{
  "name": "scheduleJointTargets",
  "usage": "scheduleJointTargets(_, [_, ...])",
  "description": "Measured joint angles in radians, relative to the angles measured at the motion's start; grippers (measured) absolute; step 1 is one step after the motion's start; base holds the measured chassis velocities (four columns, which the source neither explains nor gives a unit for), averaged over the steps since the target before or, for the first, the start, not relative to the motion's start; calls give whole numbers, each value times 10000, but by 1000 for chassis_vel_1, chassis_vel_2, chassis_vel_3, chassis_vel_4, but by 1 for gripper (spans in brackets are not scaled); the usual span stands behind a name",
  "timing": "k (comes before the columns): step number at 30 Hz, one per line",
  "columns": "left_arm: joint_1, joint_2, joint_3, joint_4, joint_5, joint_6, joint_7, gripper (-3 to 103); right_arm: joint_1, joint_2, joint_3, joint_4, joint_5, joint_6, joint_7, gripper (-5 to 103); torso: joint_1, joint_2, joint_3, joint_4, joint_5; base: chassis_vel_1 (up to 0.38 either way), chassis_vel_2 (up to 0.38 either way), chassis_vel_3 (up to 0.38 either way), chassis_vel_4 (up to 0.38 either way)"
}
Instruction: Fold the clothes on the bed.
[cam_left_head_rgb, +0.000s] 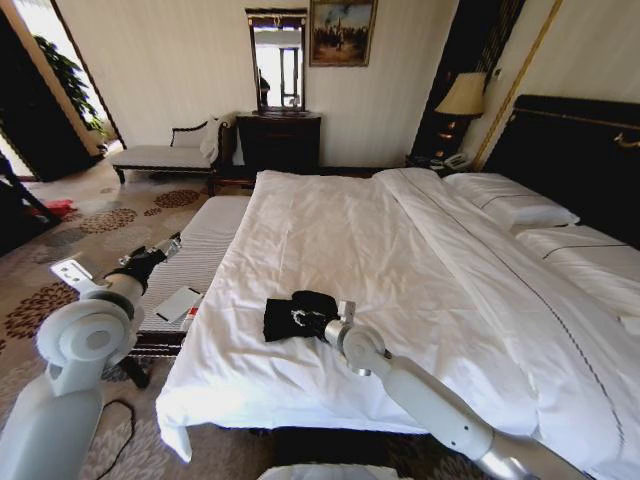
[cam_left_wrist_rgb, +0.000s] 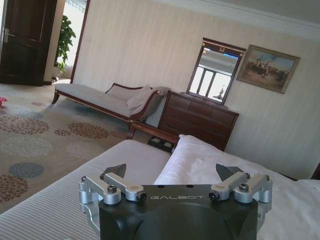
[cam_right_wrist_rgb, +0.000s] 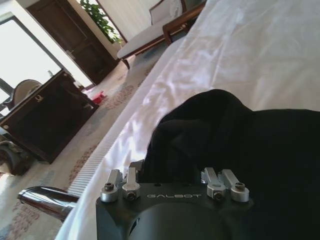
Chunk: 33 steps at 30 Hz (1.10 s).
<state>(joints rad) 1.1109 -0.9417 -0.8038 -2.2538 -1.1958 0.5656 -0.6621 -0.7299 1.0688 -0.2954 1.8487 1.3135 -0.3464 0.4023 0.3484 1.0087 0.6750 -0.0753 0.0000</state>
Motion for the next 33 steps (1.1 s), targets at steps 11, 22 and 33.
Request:
scheduleJointTargets(11, [134,39,-94,21,105,-34,7,100,562,699,-569,-614,-336,358,-491,85,0,0,0,3,0,0,0,0,0])
scheduleJointTargets(22, [145,16,8,107,150,-112,142,100,488,202,202,-471,-527,627,-459,100,0,0,0,1,1,0,0,0,0])
scheduleJointTargets(33, [1268,166,209,402,1132,-351,1631,100,-1242,-1019,3174,103,-3065,1529,-497,100,0,0,-1,-1,2,0,0,0,0])
